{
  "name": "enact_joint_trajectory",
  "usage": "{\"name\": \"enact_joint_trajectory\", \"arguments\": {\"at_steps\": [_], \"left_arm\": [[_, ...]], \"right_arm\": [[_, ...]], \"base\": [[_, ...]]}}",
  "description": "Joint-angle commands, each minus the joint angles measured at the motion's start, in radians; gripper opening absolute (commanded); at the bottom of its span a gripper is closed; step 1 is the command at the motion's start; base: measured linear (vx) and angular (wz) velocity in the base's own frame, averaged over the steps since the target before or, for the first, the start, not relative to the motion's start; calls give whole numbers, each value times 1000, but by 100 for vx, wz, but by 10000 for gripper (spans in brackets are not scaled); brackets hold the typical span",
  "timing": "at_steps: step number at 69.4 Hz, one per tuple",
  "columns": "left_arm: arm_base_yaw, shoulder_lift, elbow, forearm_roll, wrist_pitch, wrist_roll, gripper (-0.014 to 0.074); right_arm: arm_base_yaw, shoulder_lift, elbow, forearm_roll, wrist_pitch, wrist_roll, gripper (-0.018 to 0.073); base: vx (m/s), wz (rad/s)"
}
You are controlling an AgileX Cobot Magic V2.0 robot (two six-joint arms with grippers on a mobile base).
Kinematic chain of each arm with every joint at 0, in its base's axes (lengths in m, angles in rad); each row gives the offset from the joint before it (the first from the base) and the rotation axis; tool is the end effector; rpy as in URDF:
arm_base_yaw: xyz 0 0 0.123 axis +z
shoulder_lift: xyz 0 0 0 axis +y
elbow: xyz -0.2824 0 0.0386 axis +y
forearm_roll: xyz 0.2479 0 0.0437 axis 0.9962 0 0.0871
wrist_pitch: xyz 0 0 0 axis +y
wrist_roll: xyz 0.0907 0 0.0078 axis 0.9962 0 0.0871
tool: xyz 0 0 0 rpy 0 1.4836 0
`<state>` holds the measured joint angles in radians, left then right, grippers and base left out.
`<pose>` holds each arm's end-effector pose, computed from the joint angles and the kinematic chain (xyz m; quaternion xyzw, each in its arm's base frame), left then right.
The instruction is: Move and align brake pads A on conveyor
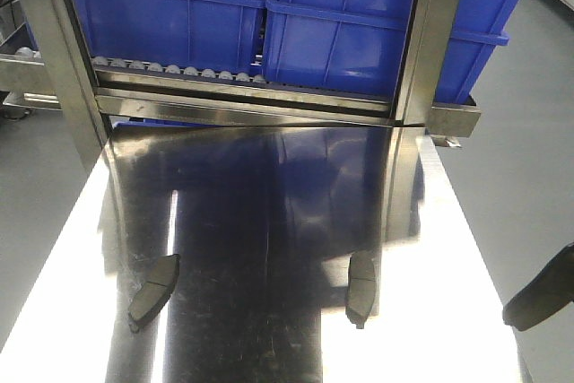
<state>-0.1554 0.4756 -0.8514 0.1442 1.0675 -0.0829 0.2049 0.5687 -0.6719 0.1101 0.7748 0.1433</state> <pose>0.0567 0.0027 0.3671 0.0335 0.8826 0.0164 0.4686 0.0972 0.0274 0.3267 -0.0107 0.8796 0.1336 0.4565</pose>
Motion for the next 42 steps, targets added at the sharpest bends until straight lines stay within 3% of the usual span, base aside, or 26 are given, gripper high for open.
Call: {"name": "enact_joint_trajectory", "arguments": {"at_steps": [1, 42], "left_arm": [[-4, 5, -23, 11, -81, -5, -6], [-4, 5, -23, 11, -81, -5, -6]], "right_arm": [[-4, 1, -31, 4, -81, -11, -12], [-4, 1, -31, 4, -81, -11, -12]], "base": [[0, 0], [0, 1]]}}
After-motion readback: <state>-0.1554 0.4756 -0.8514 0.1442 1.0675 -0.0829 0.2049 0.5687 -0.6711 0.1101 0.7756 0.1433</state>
